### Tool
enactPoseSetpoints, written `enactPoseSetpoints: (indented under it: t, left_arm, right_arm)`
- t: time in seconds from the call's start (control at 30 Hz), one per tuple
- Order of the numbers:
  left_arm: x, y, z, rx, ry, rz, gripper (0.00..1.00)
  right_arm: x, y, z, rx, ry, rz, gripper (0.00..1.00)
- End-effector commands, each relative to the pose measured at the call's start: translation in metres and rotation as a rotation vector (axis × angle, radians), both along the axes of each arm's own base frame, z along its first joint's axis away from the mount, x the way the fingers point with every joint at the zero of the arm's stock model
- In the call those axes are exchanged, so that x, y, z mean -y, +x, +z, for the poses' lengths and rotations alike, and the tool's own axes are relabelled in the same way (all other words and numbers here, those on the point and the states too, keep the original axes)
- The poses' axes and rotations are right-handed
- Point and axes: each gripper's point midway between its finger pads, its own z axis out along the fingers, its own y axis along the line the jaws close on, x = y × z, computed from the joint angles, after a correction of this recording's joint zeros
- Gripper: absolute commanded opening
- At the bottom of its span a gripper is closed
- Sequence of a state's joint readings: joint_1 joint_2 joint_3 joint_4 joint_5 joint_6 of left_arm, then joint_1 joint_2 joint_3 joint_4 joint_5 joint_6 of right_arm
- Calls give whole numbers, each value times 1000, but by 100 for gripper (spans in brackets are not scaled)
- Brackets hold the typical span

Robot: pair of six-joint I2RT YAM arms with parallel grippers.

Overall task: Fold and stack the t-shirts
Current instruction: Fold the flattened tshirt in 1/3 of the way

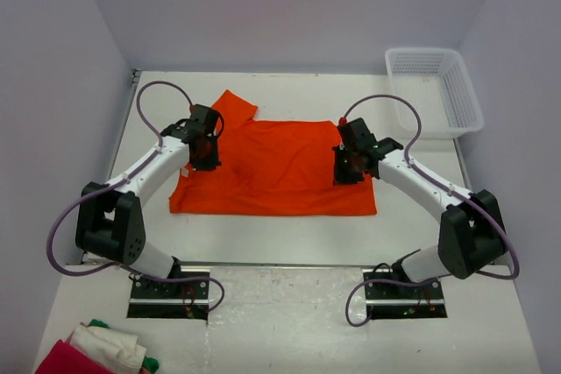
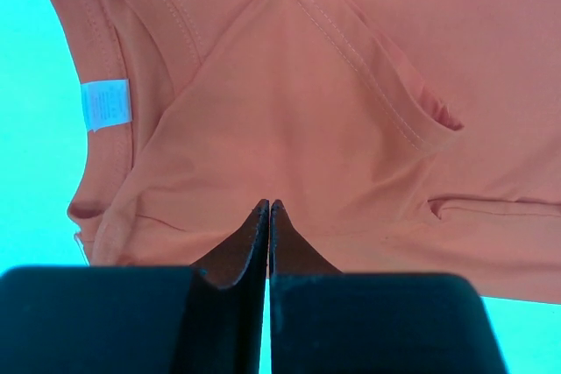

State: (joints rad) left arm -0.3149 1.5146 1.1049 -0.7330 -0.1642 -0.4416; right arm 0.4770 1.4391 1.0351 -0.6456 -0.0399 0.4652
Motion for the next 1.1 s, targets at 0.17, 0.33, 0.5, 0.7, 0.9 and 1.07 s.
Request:
enactPoseSetpoints:
  t: [0.17,0.33,0.5,0.7,0.9,1.07]
  left_arm:
    - [23,5,-9,-1,-43,-108,0]
    - [50,11,-14,-24,-86,-182,0]
    - [51,13,-17,-25,-67,-205,0]
    - [32,12,-33,-56,38,-163,0]
    - [39,14,-44,-89,20,-189,0]
    - [39,17,-56,-125,34,-172,0]
  right_arm:
    - [19,-5,-33,-21,-50,-174,0]
    - [30,0,-34,-22,-112,-194,32]
    - [63,14,-33,-47,-163,-268,44]
    - [93,26,-36,-66,-205,-313,52]
    - [98,34,-43,-108,-184,-321,55]
    - [99,41,-48,-130,-183,-330,46]
